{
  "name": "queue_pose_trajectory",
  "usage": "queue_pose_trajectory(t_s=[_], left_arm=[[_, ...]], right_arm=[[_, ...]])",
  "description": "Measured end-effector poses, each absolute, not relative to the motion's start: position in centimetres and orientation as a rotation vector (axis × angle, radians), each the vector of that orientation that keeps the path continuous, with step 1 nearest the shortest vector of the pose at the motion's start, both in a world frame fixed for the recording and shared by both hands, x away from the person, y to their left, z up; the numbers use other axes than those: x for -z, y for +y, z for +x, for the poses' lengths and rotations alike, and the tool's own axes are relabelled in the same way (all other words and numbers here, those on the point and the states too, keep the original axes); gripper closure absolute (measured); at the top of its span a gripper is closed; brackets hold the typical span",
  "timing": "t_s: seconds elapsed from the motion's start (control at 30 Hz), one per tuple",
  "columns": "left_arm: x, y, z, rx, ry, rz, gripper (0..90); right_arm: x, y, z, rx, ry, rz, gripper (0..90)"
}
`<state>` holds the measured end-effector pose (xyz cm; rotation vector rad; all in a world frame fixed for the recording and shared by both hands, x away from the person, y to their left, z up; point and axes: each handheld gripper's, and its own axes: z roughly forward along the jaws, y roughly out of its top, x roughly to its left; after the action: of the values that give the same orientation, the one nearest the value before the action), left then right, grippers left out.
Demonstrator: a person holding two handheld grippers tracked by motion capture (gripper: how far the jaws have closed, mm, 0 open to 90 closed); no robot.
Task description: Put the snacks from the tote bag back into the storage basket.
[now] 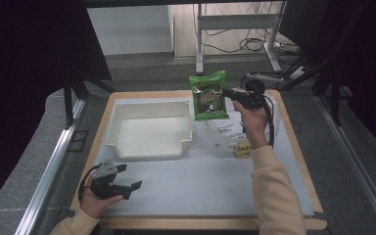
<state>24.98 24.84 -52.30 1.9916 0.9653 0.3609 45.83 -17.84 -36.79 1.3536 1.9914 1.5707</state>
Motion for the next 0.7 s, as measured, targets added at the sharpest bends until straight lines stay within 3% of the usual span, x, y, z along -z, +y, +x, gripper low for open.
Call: queue_pose_trajectory(t_s=[0.7], left_arm=[[52.3,24.9,25.0,-0.356,0.965,1.985,11.5]], right_arm=[[37.2,-14.0,46.0,-1.626,2.056,1.309,89.7]])
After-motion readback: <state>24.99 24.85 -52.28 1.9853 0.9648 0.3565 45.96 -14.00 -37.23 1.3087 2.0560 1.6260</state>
